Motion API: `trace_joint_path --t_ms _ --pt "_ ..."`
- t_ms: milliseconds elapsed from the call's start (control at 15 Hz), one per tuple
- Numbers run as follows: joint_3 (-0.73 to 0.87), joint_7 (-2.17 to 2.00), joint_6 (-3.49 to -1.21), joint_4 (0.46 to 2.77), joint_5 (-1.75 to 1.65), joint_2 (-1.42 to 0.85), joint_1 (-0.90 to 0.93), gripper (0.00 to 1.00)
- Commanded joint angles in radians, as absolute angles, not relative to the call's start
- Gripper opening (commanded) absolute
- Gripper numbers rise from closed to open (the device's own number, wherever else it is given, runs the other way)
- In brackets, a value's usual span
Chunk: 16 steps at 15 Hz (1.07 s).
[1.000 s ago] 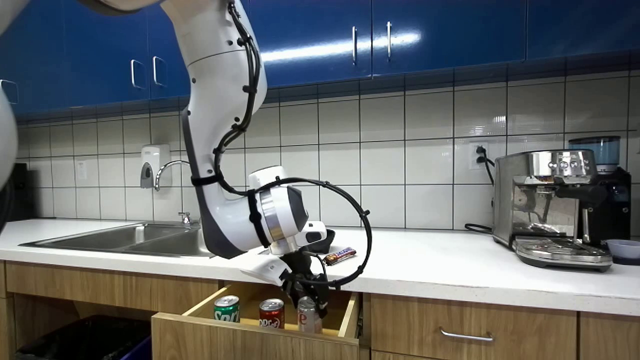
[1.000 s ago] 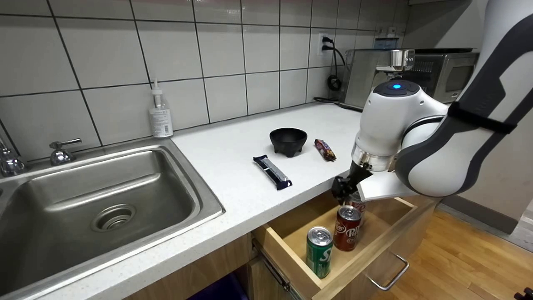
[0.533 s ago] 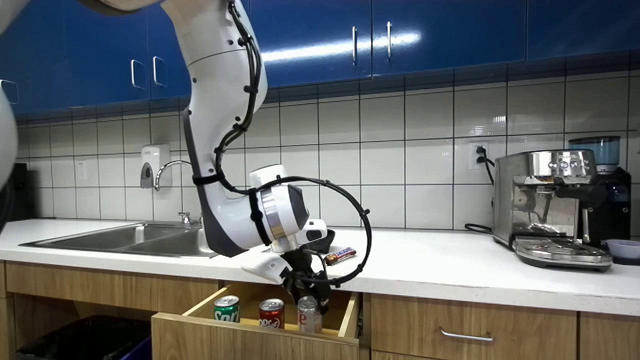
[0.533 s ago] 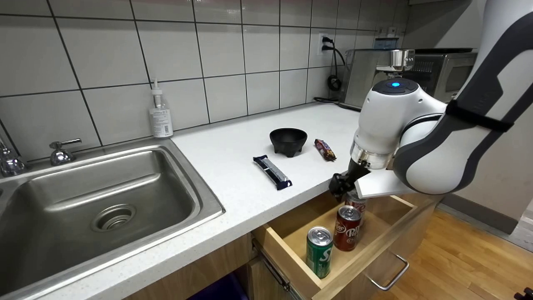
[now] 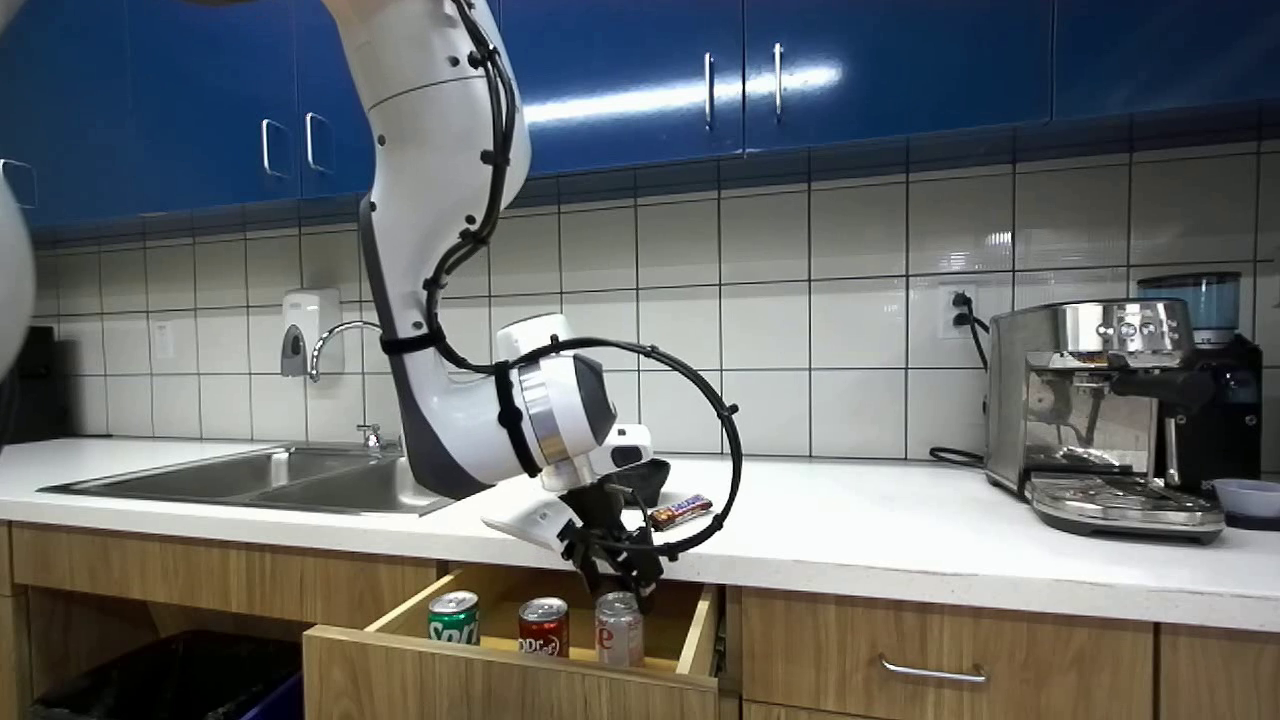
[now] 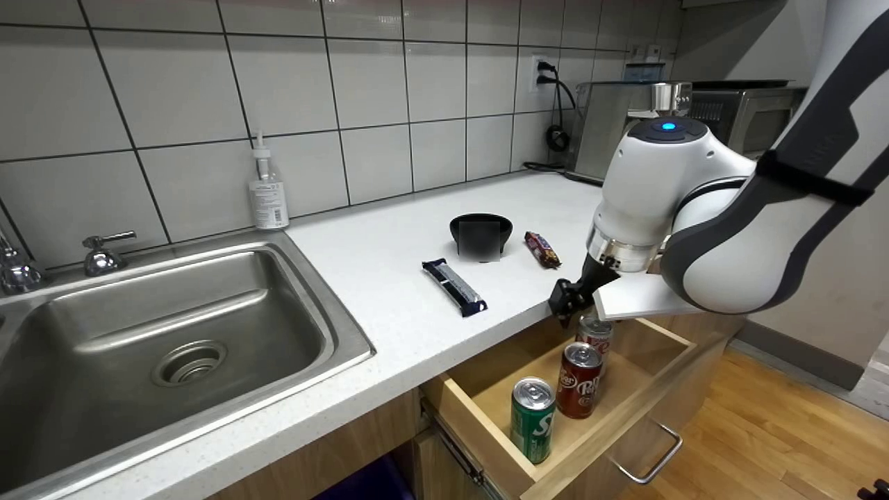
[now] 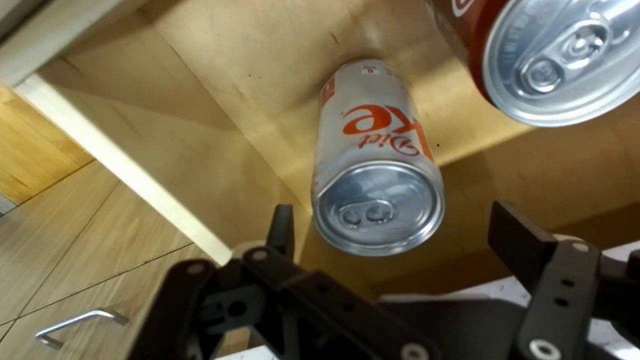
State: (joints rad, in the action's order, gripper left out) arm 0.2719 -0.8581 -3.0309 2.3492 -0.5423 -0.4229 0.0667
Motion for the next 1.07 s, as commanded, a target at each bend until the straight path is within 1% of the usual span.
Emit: trace_joint_path --t_ms 0,200,667,733,800,1000 --pt "0.246 -0.838 -3.020 2.419 -0.525 -0.329 0.039 1.00" --pt "0.231 -0.824 -3.018 2.457 -0.510 -0.282 0.022 1.00" --pt "0.138 -0.725 -2.987 2.547 -0.415 -0.162 -0.062 1.00" --pt "0.111 -0.692 -2.970 2.555 -0.379 -0.145 -0.082 1.00" --pt "0.134 -0.600 -2.952 2.564 -0.275 -0.132 -0.043 1.00" --pt "0.121 -0.452 -2.850 2.550 -0.144 -0.096 -0.046 1.00"
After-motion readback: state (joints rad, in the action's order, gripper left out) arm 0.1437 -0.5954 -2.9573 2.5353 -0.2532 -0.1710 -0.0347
